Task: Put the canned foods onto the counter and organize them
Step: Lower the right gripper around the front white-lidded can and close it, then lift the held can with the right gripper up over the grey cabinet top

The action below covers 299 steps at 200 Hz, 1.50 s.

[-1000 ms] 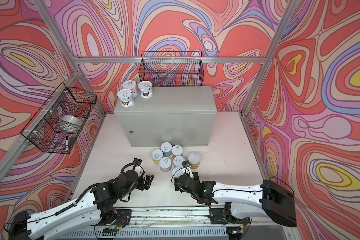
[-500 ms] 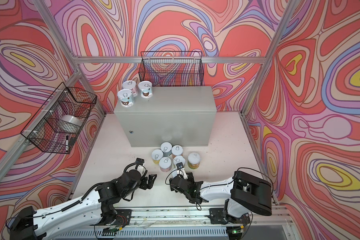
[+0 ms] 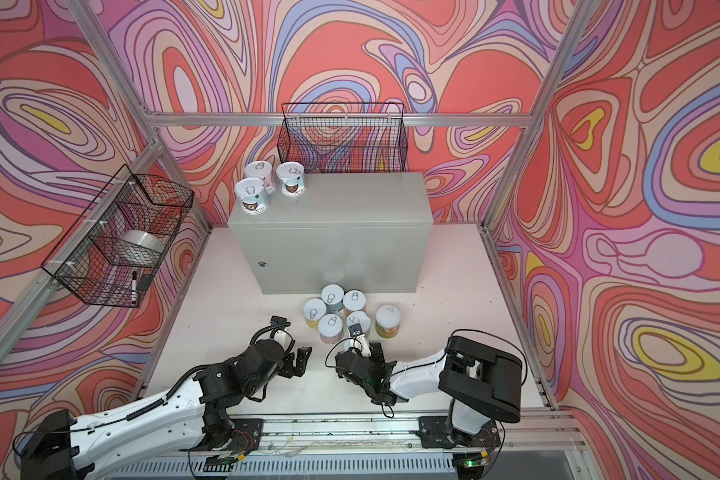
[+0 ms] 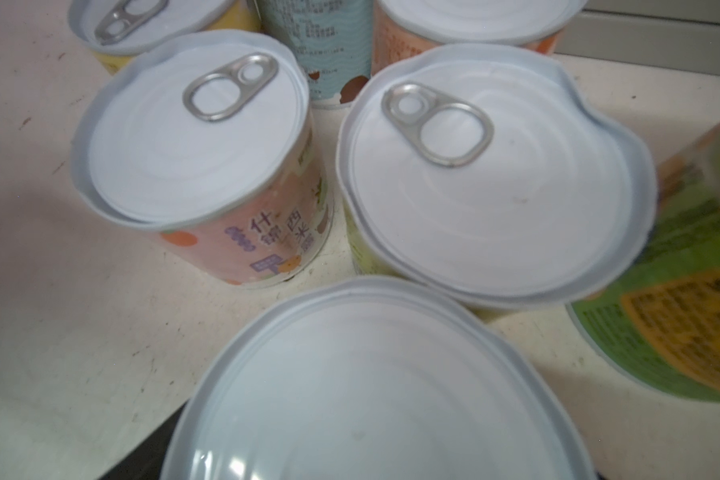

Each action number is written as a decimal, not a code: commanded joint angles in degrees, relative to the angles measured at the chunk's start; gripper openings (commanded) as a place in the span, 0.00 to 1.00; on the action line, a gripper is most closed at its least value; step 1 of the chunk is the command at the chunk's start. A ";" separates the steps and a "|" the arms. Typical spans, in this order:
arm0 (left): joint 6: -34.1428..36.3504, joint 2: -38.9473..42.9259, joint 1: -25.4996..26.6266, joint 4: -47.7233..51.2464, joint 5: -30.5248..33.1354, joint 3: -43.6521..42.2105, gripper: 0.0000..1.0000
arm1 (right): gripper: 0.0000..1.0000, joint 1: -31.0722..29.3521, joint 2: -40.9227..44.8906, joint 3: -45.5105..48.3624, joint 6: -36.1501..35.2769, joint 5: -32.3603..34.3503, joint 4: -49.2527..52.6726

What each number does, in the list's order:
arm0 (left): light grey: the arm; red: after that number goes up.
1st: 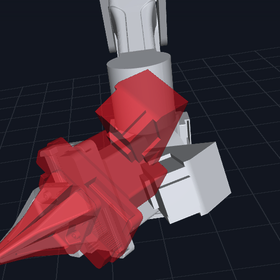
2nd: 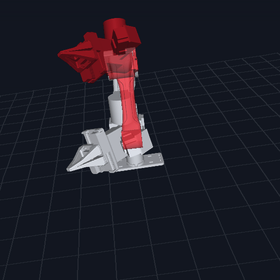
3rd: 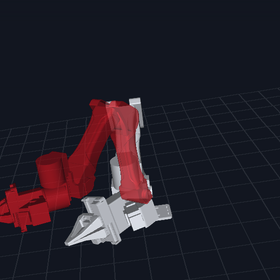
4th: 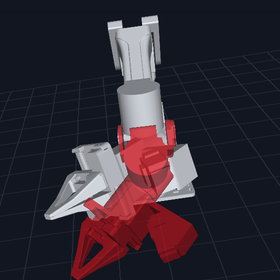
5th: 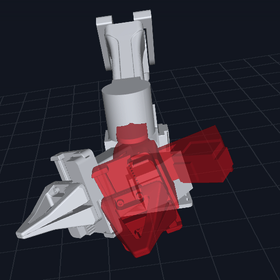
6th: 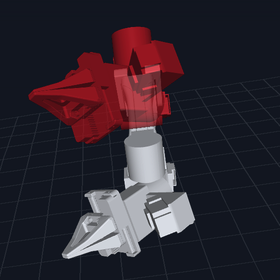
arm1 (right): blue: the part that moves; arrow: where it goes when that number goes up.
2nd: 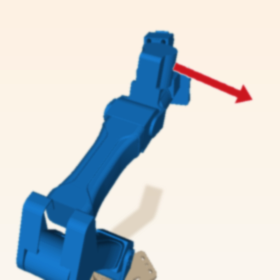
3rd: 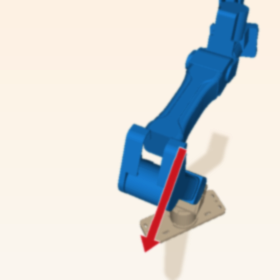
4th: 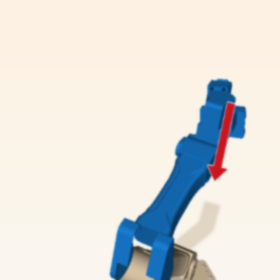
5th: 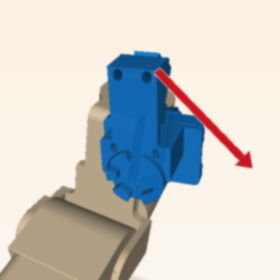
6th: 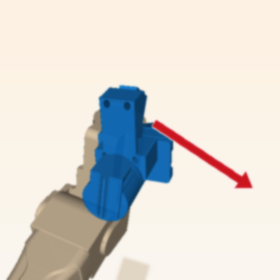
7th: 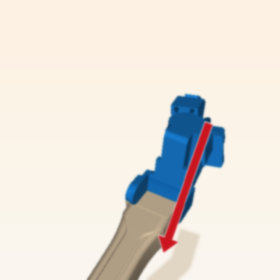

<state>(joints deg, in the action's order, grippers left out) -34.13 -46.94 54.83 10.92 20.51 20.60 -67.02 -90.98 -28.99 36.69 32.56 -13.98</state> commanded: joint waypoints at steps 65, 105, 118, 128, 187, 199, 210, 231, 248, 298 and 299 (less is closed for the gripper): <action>-0.80 0.95 0.29 0.86 1.78 1.25 0.96 | 0.70 0.68 -0.71 0.84 0.22 1.29 -2.78; -0.93 1.81 0.30 2.12 2.28 1.28 0.96 | 0.54 0.67 -0.79 0.41 -0.82 0.24 -3.16; -0.75 2.43 0.28 2.44 2.58 1.26 0.96 | 0.49 0.72 -0.95 0.23 -1.09 -0.01 -2.98; -0.20 2.97 0.36 2.59 2.59 1.28 0.96 | 0.37 0.72 -0.78 0.21 -1.46 -0.50 -3.00; 0.49 5.18 0.30 5.42 4.40 1.37 0.97 | 0.00 0.67 2.88 -1.47 -0.98 -2.06 1.87; 0.72 5.65 0.36 6.04 4.35 1.46 0.96 | 0.00 0.69 4.54 -3.06 -0.95 -2.89 5.48; 0.68 6.26 0.29 6.80 4.49 1.71 0.96 | 0.00 0.67 6.53 -4.70 -1.20 -3.83 9.19; 0.99 7.70 0.28 7.76 4.78 1.64 0.96 | 0.00 0.71 10.45 -7.32 -1.47 -6.11 15.31; 1.33 8.81 0.24 8.64 4.96 1.61 0.96 | 0.00 0.70 14.38 -10.53 -1.77 -7.93 21.71; 0.91 10.89 0.19 10.86 5.75 1.79 0.96 | 0.00 4.73 17.29 -31.79 -7.50 -6.43 44.80; 0.91 10.85 0.24 10.82 5.80 1.80 0.96 | 0.00 5.07 17.09 -32.12 -7.55 -6.49 45.43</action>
<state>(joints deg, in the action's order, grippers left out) -33.01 -36.99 54.83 18.83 24.38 20.71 -66.06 -73.97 -49.21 32.49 24.60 17.72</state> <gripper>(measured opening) 0.961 0.797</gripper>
